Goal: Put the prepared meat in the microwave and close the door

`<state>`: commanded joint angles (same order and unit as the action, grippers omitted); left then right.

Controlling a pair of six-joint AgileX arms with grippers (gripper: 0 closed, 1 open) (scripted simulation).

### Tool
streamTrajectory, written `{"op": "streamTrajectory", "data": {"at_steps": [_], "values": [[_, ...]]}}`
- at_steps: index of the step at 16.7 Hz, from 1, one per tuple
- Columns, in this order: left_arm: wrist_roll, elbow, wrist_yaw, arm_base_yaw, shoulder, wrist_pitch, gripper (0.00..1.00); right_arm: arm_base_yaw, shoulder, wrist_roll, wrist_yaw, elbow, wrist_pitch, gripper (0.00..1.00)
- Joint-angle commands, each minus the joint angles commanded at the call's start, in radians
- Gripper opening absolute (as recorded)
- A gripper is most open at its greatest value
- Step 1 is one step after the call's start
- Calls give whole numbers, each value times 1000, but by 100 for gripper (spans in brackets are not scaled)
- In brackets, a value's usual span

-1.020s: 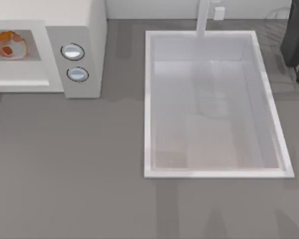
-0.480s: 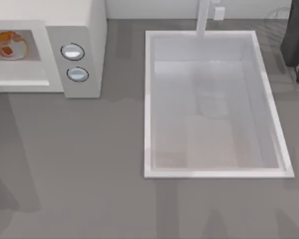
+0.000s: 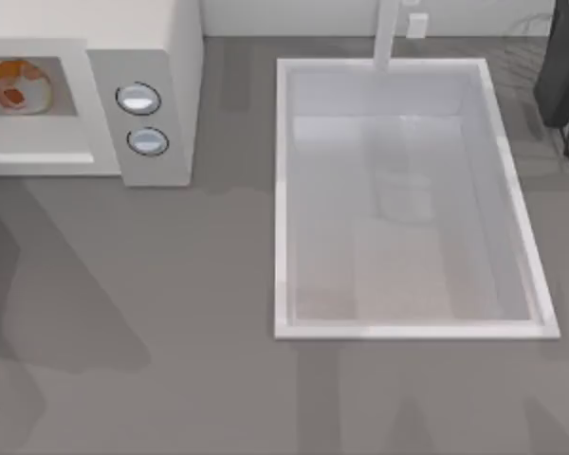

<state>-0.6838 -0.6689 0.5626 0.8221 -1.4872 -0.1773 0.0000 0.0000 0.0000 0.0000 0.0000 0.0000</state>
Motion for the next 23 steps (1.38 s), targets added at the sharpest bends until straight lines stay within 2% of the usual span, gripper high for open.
{"op": "streamTrajectory", "data": {"at_steps": [8,14,16,19,23], "values": [[261,222,-170,-279,268,77,0,0,0,0,0,0,0,100],[273,230,-176,-288,274,79,0,0,0,0,0,0,0,100],[303,236,-203,-324,283,79,0,0,0,0,0,0,0,100],[396,259,-288,-452,318,82,0,0,0,0,0,0,0,100],[561,301,-438,-694,391,87,0,0,0,0,0,0,0,100]]}}
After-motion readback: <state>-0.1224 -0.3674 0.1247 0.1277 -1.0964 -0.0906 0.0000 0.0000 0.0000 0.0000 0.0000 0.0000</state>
